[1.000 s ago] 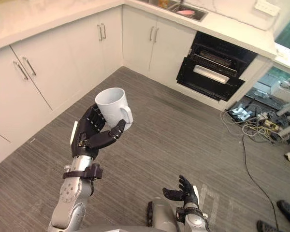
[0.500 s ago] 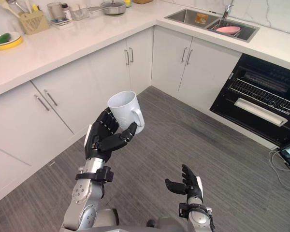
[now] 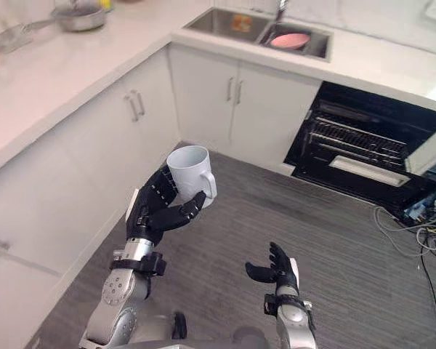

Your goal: Walk over to the sink, pick up the cup, carry it to the dishwasher, place the cup inside the dishwasher, then close the dishwasher door

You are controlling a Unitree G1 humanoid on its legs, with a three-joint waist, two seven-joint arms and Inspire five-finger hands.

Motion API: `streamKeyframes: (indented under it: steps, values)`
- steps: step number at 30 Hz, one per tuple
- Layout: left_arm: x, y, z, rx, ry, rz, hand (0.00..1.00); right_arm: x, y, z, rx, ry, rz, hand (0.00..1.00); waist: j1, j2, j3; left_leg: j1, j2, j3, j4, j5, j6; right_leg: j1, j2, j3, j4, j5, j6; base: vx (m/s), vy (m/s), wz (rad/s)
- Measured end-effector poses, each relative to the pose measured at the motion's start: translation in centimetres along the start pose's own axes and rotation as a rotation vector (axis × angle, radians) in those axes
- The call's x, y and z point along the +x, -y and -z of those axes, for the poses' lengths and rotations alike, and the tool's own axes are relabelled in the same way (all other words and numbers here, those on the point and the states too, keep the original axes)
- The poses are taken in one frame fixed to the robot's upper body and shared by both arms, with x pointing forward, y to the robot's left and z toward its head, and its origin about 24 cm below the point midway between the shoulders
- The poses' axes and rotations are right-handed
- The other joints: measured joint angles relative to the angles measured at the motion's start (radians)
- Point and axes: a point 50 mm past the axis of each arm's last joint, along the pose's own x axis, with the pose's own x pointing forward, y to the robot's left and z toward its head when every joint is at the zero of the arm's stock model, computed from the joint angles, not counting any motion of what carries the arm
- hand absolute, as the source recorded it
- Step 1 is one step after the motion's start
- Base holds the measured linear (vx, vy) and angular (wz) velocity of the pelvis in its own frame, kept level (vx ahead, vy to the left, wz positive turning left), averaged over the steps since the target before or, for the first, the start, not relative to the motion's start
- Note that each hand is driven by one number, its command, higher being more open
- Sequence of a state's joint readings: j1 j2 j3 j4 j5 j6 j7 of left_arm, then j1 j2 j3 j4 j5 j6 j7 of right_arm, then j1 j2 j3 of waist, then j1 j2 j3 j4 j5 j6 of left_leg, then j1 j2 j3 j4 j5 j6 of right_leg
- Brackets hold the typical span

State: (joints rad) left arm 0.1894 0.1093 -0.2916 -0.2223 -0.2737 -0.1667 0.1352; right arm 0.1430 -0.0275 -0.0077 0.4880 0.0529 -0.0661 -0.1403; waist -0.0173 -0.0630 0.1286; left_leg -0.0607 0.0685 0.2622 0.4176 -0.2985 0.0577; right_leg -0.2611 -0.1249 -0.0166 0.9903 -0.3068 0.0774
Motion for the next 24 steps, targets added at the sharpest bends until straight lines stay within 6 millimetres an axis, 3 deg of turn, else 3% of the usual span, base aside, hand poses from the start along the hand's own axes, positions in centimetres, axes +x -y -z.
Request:
streamKeyframes:
  steps: [1,3,4,5,6,7,8,10,12,14,15,16,18,20,21,22,23,24]
  values:
    - [0.0,0.6,-0.1,-0.008,0.006,0.026,0.30,0.0,-0.6,-0.9,0.003,0.041,-0.020,0.90,-0.014,0.002,-0.008,0.049,0.003,0.021,-0.039,-0.017,-0.008,-0.088,0.009,-0.085,-0.076,-0.011,-0.019,0.45,0.077,-0.38]
    - [0.0,1.1,0.1,-0.014,0.000,0.048,0.30,0.1,-0.9,-1.7,0.003,0.073,-0.029,0.90,-0.027,0.003,-0.014,0.111,0.001,0.039,-0.091,-0.023,-0.027,-0.130,0.028,-0.157,-0.250,0.004,-0.037,0.43,0.053,-0.30]
    - [0.0,1.5,0.1,-0.019,-0.002,0.064,0.30,0.1,-0.8,-2.2,0.005,0.094,-0.025,0.90,-0.032,0.004,-0.017,0.156,-0.003,0.054,-0.123,-0.029,-0.047,-0.149,0.048,-0.204,-0.396,0.040,-0.056,0.51,0.040,-0.20]
    - [0.0,1.6,0.2,-0.020,-0.002,0.069,0.30,0.1,-0.7,-2.5,0.004,0.109,-0.022,0.90,-0.047,-0.005,-0.029,0.194,-0.018,0.057,-0.156,-0.039,-0.063,-0.157,0.069,-0.239,-0.545,0.117,-0.079,0.56,0.025,-0.11]
    - [0.0,1.6,0.1,-0.020,-0.001,0.070,0.30,0.1,-0.6,-2.7,0.002,0.117,-0.021,0.90,-0.054,-0.015,-0.036,0.217,-0.031,0.054,-0.175,-0.043,-0.072,-0.160,0.074,-0.246,-0.601,0.183,-0.103,0.66,0.004,0.25]
    - [0.1,1.7,0.5,-0.012,-0.011,0.067,0.30,0.0,-0.1,-2.8,-0.009,0.128,-0.006,0.90,-0.078,-0.006,-0.042,0.258,-0.033,0.031,-0.192,-0.059,-0.099,-0.136,0.083,-0.238,-0.615,0.345,-0.179,0.70,-0.001,0.19]
    - [0.1,1.8,1.1,-0.015,-0.035,0.059,0.30,0.0,0.4,-3.0,-0.024,0.134,0.007,0.90,-0.078,0.033,-0.051,0.272,-0.004,0.025,-0.175,-0.068,-0.112,-0.130,0.104,-0.241,-0.586,0.336,-0.185,0.82,-0.028,0.12]
    - [0.2,1.5,1.9,-0.017,-0.068,0.026,0.30,-0.6,0.7,-3.9,-0.023,0.180,0.013,0.90,-0.082,0.057,-0.043,0.243,0.040,0.018,0.014,-0.032,-0.154,-0.074,0.120,-0.250,-0.551,0.264,-0.202,0.64,-0.080,-0.10]
    - [-0.2,1.2,2.6,-0.036,-0.100,-0.020,0.30,-2.4,1.2,-6.1,0.003,0.305,0.036,0.90,-0.061,0.088,-0.033,0.122,0.141,-0.019,0.491,0.146,-0.171,0.114,0.176,-0.220,-0.627,0.214,-0.204,0.58,-0.081,-0.42]
    - [-0.5,1.2,2.3,-0.040,-0.090,-0.023,0.30,-3.1,1.0,-8.6,0.038,0.429,0.058,0.90,-0.045,0.093,-0.039,0.010,0.190,-0.035,0.681,0.117,-0.160,0.213,0.203,-0.169,-0.698,0.209,-0.209,0.45,0.020,-0.69]
    - [-0.6,1.2,2.1,-0.041,-0.082,-0.025,0.30,-3.3,1.0,-9.5,0.050,0.474,0.058,0.90,-0.039,0.090,-0.041,-0.032,0.197,-0.035,0.697,0.099,-0.151,0.236,0.203,-0.151,-0.722,0.208,-0.208,0.52,0.058,-0.79]
    - [-0.6,1.2,1.9,-0.044,-0.069,-0.021,0.30,-3.7,0.9,-11.0,0.071,0.561,0.063,0.90,-0.022,0.085,-0.044,-0.112,0.199,-0.036,0.645,0.053,-0.104,0.277,0.197,-0.107,-0.762,0.206,-0.205,0.40,0.062,-0.72]
    - [-0.7,1.1,2.0,-0.042,-0.071,-0.027,0.30,-3.6,0.7,-11.9,0.083,0.600,0.056,0.90,-0.019,0.077,-0.038,-0.164,0.177,-0.056,0.514,0.019,-0.074,0.311,0.181,-0.068,-0.780,0.190,-0.183,0.39,0.144,-0.61]
    - [-0.9,0.8,2.2,-0.038,-0.084,-0.041,0.30,-3.2,0.7,-11.6,0.078,0.582,0.054,0.90,-0.016,0.073,-0.035,-0.194,0.076,-0.182,0.223,0.016,-0.089,0.349,0.143,-0.006,-0.773,0.132,-0.158,0.37,0.241,-0.60]
    - [-1.0,0.7,2.2,-0.037,-0.086,-0.046,0.30,-3.0,0.7,-11.3,0.071,0.569,0.052,0.90,-0.012,0.073,-0.035,-0.193,0.049,-0.226,0.141,0.027,-0.103,0.353,0.134,0.015,-0.766,0.116,-0.145,0.34,0.270,-0.83]
    - [-1.0,0.5,2.2,-0.035,-0.086,-0.058,0.30,-2.5,0.8,-10.7,0.059,0.536,0.051,0.90,-0.004,0.080,-0.038,-0.187,0.017,-0.299,-0.026,0.066,-0.131,0.356,0.124,0.056,-0.755,0.089,-0.119,0.37,0.299,-1.10]
    - [-1.1,0.1,2.2,-0.028,-0.085,-0.076,0.30,-2.1,0.9,-10.0,0.043,0.497,0.053,0.90,0.007,0.088,-0.040,-0.171,0.014,-0.321,-0.090,0.174,-0.169,0.357,0.124,0.111,-0.730,0.057,-0.095,0.40,0.326,-1.17]
    - [-1.2,-0.2,2.2,-0.022,-0.086,-0.087,0.30,-2.0,0.7,-9.6,0.042,0.478,0.049,0.90,0.011,0.092,-0.044,-0.154,0.006,-0.322,-0.093,0.229,-0.159,0.361,0.119,0.138,-0.719,0.043,-0.085,0.46,0.348,-1.10]
